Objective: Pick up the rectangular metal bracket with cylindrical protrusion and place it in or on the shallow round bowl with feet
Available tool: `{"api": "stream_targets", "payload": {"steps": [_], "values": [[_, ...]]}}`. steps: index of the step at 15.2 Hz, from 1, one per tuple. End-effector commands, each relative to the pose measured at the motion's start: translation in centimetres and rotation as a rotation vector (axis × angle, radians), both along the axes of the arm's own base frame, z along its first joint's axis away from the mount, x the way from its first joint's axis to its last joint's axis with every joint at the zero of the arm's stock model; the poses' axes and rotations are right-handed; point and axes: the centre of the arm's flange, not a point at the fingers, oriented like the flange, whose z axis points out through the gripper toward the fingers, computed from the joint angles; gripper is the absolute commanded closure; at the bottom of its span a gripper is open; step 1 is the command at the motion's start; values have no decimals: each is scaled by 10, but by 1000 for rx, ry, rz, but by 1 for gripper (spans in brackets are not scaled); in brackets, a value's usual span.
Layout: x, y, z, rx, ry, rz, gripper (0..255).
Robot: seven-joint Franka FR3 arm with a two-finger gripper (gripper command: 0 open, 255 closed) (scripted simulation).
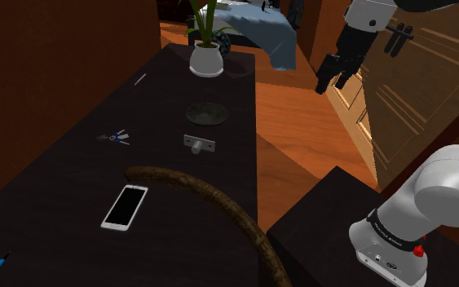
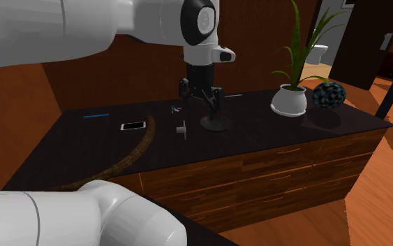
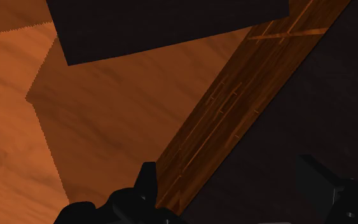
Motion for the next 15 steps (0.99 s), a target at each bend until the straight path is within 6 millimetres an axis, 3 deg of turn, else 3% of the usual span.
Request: {"api": "stream_targets", "payload": {"steps": [1, 15], "values": [[0, 0, 0, 0, 0, 0, 0], [129, 103, -94, -27, 37, 110, 0]]}}
